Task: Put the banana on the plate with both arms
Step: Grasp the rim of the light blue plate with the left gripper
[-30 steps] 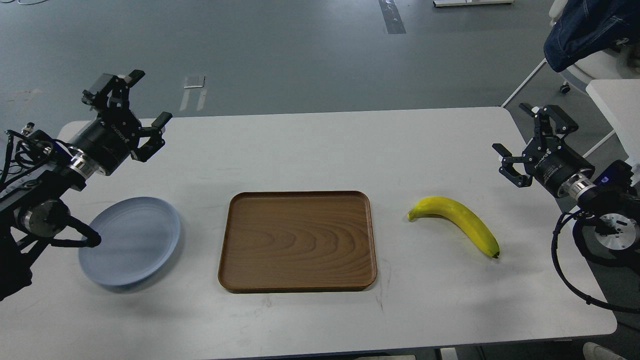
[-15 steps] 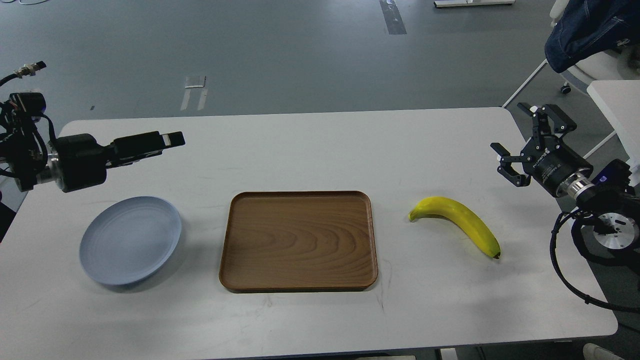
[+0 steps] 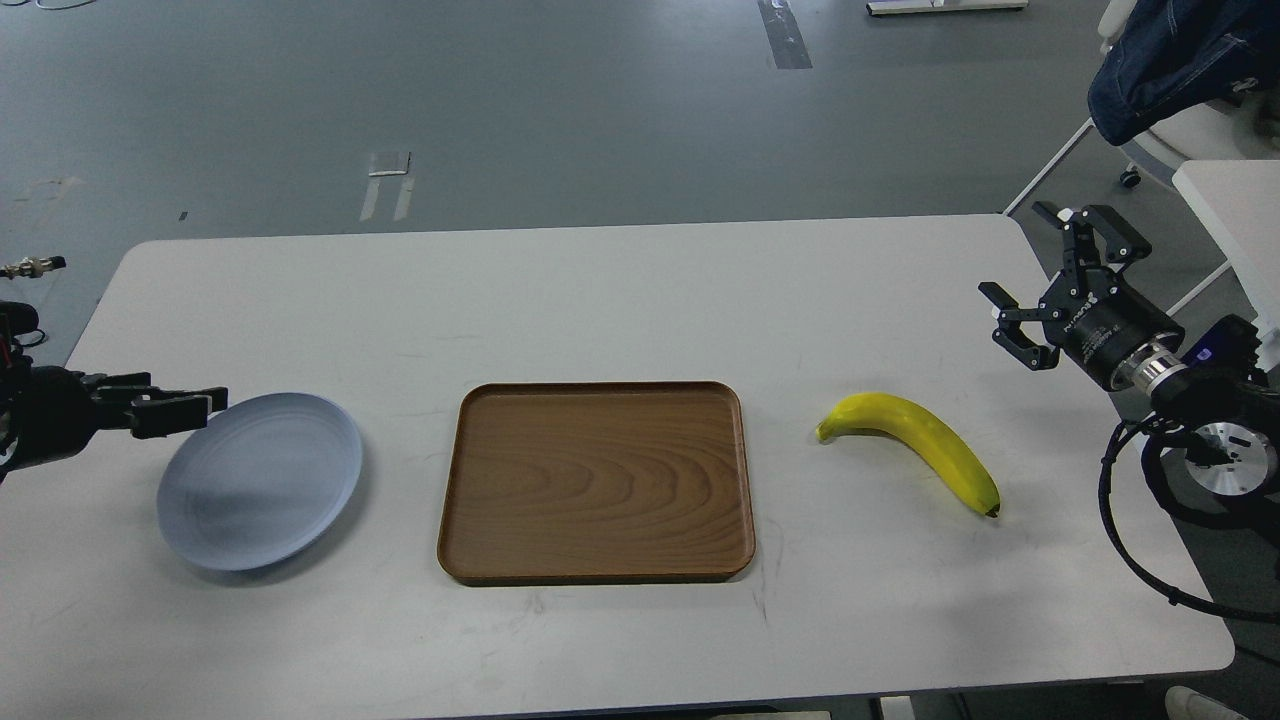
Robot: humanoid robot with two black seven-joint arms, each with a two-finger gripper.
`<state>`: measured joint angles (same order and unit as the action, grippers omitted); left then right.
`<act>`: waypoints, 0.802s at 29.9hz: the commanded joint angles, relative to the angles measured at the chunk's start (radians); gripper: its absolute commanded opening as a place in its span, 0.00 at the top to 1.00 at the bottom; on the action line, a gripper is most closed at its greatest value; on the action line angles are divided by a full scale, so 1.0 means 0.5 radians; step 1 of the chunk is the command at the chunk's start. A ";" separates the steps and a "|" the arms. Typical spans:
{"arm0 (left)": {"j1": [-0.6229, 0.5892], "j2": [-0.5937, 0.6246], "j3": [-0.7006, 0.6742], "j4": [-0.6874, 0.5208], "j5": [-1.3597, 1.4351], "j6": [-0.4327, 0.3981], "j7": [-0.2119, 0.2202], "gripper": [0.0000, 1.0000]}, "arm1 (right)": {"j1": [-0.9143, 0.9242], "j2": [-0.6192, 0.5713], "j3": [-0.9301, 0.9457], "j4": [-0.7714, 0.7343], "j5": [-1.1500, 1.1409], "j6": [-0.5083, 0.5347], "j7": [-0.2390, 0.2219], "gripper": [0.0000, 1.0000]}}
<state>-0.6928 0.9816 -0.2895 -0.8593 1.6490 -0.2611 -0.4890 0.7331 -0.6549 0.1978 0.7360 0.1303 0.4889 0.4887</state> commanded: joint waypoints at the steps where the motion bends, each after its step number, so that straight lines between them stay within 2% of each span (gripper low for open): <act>1: 0.002 -0.021 0.076 0.123 -0.140 0.007 0.001 0.01 | 0.000 0.000 0.000 -0.002 0.000 0.000 0.000 0.00; 7: 0.005 -0.046 0.247 0.132 -0.408 0.010 0.001 0.01 | -0.003 0.000 0.000 -0.002 0.000 0.000 0.000 0.00; 14: 0.076 -0.086 0.269 0.126 -0.451 0.016 0.001 0.02 | -0.006 0.000 0.000 -0.006 0.000 0.000 0.000 0.00; 18: 0.091 -0.110 0.272 0.135 -0.442 0.108 0.001 0.02 | -0.009 0.000 0.000 -0.009 0.000 0.000 0.000 0.00; 24: 0.122 -0.113 0.272 0.138 -0.439 0.123 0.001 0.03 | -0.009 0.000 0.000 -0.009 0.000 0.000 0.000 0.00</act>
<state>-0.6356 0.9252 -0.1534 -0.7916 1.4282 -0.2045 -0.4886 0.7287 -0.6550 0.1979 0.7316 0.1304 0.4885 0.4887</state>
